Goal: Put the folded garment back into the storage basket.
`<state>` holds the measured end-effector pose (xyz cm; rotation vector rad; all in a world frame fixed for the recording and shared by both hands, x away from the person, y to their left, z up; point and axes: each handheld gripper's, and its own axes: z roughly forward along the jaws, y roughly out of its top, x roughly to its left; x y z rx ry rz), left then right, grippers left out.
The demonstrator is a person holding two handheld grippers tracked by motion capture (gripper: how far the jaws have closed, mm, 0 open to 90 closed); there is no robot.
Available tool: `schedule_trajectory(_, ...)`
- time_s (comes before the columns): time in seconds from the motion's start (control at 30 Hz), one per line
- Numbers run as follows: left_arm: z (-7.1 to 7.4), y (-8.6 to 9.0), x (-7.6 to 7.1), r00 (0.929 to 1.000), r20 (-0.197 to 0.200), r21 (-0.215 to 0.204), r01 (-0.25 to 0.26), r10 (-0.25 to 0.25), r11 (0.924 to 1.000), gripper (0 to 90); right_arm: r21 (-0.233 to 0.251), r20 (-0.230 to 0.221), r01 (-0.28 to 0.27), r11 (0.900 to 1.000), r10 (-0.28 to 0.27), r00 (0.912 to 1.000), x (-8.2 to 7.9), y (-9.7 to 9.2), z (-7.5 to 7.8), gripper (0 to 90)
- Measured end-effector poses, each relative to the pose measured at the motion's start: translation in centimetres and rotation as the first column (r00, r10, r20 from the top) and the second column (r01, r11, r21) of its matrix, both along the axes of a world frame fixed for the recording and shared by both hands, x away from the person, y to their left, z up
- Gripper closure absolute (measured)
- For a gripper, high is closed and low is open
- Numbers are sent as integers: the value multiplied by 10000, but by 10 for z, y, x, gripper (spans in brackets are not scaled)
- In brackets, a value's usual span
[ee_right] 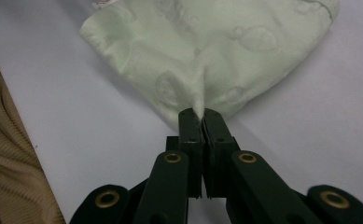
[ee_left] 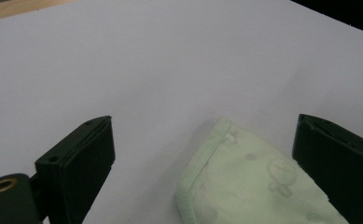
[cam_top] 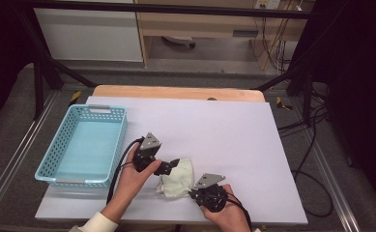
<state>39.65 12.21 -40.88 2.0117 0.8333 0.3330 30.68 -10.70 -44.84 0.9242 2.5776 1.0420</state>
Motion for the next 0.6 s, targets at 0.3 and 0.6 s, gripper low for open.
schedule_trajectory(0.3, -13, -4, 3, 9985, -505, 408, -201, 221, 9990, 92, 57, -15, 20, 10000, -20, 10000, 0, 0, -1, 881)
schedule_trajectory(0.6, -20, -1, 3, 9977, -561, 390, -349, 371, 9986, 136, 148, -36, 38, 9999, -38, 10000, 1, -1, -1, 881)
